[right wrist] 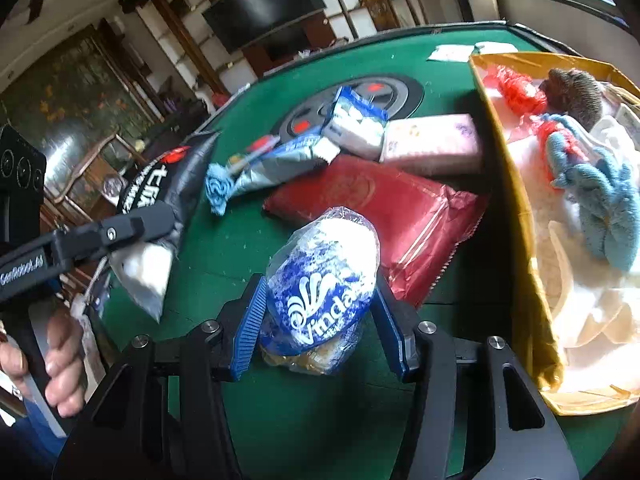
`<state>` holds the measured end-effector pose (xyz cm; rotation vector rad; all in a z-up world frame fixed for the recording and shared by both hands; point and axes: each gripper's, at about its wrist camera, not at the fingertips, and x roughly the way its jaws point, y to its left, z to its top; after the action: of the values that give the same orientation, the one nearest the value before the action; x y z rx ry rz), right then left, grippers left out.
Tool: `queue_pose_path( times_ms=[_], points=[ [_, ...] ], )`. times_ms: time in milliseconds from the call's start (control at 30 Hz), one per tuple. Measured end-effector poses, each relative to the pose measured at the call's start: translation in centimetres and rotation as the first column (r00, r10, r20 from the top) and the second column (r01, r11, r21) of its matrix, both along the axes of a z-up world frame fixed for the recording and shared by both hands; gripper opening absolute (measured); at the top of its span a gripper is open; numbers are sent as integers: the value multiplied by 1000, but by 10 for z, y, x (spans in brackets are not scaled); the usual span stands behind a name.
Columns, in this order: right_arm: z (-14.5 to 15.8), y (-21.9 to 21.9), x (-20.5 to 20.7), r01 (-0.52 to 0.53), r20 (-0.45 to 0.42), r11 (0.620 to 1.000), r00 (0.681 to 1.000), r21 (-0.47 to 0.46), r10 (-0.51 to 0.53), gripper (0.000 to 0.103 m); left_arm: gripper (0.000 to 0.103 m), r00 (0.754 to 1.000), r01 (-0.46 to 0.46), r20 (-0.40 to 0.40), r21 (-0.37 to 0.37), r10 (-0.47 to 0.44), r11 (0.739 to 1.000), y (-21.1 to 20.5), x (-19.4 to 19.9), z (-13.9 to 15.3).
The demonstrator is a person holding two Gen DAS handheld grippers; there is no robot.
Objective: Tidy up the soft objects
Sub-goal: 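Carry the snack bag and Vinda pack into the box and open both tools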
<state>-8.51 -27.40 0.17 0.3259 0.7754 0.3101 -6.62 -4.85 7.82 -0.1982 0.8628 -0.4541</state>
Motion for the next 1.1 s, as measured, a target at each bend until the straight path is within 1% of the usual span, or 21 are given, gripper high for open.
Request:
queue_pose_path(
  times_ms=[100,133,167,200,267,300,367,433,500,567,700,767,800,867,933,1033,1100],
  points=[
    [5,-8,-12,4,50,999,999,34,-6,52,35,999,38,8,-12,-38,999,-18,-5,6],
    [7,-10,-16,4,58,1000,998,31,-6,52,35,999,49,8,-15,-49,999,-23,-5,8],
    [11,-14,-22,12,71,1000,997,21,-13,48,35,998,66,9,-20,-66,998,-30,-6,10],
    [15,-19,-27,13,81,999,997,33,-16,46,35,996,88,12,-25,-88,996,-39,-7,14],
    [27,-35,-37,54,108,998,992,39,-58,47,35,993,115,18,-30,-114,993,-51,-9,20],
    [34,-46,-43,86,129,995,987,42,-91,47,36,990,143,23,-30,-143,989,-63,-9,24],
    [44,-65,-53,125,158,990,978,66,-134,47,36,984,174,38,-32,-172,984,-77,-11,30],
    [47,-84,-61,166,155,982,972,92,-179,46,36,979,196,60,-25,-194,980,-89,-14,37],
    [45,-90,-69,149,154,980,974,131,-169,46,36,976,206,74,-27,-204,978,-92,-16,40],
    [39,-82,-71,99,123,985,986,141,-117,46,36,978,200,73,-33,-197,979,-90,-16,41],
    [30,-42,-65,-13,69,993,998,116,5,46,36,988,140,68,-50,-137,989,-70,-11,42],
    [25,-23,-55,-28,30,995,999,91,26,46,36,991,113,76,-51,-109,992,-58,-11,44],
    [21,-17,-50,-34,8,995,999,95,33,46,36,993,90,79,-57,-85,994,-48,-11,45],
    [13,-10,-38,-18,-46,995,999,98,23,46,36,995,65,82,-68,-60,996,-37,-10,46],
    [10,-5,-27,6,-66,997,998,78,-1,46,36,996,38,81,-79,-32,996,-23,-9,44],
    [11,4,-17,50,-79,999,996,-4,-51,46,36,997,15,71,-95,-8,995,-8,-7,39],
    [11,11,-7,85,-81,993,993,-79,-91,46,36,998,7,62,-108,0,994,-1,-6,35]
  ],
)
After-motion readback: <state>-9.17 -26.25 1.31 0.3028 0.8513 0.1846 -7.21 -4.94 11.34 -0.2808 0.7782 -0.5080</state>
